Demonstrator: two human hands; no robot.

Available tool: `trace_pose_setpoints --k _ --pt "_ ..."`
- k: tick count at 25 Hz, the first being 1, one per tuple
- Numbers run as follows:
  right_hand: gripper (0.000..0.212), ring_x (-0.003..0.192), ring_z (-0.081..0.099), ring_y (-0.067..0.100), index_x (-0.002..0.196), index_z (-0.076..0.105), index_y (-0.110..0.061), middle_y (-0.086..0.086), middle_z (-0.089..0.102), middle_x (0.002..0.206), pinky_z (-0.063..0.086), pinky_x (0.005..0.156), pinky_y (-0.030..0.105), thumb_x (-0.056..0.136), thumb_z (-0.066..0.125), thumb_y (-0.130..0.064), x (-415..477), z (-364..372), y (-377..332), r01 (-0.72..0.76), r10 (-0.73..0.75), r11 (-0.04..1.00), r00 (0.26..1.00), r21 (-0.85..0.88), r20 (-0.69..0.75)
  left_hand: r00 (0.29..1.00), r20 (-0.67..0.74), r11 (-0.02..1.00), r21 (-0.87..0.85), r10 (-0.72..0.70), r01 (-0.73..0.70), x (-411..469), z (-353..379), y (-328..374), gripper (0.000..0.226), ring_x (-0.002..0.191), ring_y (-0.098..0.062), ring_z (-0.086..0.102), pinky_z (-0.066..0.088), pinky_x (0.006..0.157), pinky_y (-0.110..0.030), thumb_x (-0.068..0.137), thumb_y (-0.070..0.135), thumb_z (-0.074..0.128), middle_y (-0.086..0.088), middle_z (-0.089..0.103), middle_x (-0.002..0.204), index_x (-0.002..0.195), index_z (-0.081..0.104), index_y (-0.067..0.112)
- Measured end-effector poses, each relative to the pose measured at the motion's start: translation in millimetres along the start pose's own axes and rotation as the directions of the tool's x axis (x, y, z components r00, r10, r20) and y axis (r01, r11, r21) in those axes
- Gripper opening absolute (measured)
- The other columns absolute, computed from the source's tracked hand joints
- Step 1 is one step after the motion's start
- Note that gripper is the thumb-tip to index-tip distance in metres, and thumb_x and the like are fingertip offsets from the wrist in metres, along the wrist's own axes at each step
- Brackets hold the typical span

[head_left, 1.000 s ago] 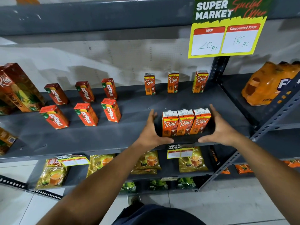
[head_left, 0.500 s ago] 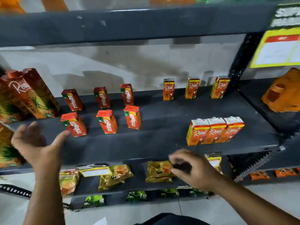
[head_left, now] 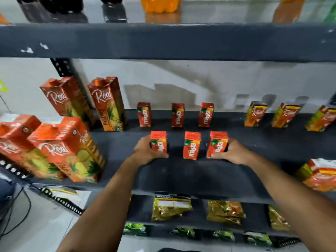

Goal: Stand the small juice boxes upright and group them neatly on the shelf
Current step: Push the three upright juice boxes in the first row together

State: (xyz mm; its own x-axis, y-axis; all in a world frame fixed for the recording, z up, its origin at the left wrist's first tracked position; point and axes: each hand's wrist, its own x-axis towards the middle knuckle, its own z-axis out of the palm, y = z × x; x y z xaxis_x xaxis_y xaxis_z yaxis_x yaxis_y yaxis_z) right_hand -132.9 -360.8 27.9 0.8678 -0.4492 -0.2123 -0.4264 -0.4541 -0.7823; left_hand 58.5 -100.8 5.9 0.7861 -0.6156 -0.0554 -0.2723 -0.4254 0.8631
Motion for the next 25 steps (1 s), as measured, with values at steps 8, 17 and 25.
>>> trace_pose_setpoints --k 8,17,25 --pt "0.043 0.091 0.069 0.007 0.088 0.067 -0.038 0.000 0.074 0.102 0.055 0.085 0.029 0.054 0.092 -0.027 0 47 -12 -0.024 0.024 1.000 1.000 0.009 -0.005 0.965 0.255 0.986 -0.169 0.055 -0.011 5 30 11 0.061 0.094 -0.013 0.069 0.052 0.092 -0.044 0.051 0.024 0.094 0.002 0.074 0.100 0.105 0.067 0.020" --pt "0.075 0.113 0.059 0.027 0.099 0.068 -0.033 0.007 0.069 0.112 0.044 0.103 0.049 0.029 0.084 -0.057 -21 72 -19 -0.058 0.058 0.998 0.998 -0.008 -0.010 0.929 0.358 0.978 -0.208 0.088 -0.013 -23 15 9 0.049 0.096 -0.014 0.069 0.054 0.088 -0.037 0.061 0.006 0.088 -0.004 0.073 0.103 0.105 0.067 0.011" --pt "0.080 0.103 0.066 0.022 0.111 0.065 -0.023 0.006 0.068 0.111 0.052 0.095 0.048 0.038 0.097 -0.031 -48 98 -22 -0.042 0.044 0.998 0.998 0.057 -0.036 0.962 0.267 0.977 -0.212 0.054 0.004 -66 16 -10 0.042 0.085 -0.003 0.069 0.052 0.071 -0.017 0.057 0.021 0.092 0.014 0.075 0.088 0.091 0.069 0.029"
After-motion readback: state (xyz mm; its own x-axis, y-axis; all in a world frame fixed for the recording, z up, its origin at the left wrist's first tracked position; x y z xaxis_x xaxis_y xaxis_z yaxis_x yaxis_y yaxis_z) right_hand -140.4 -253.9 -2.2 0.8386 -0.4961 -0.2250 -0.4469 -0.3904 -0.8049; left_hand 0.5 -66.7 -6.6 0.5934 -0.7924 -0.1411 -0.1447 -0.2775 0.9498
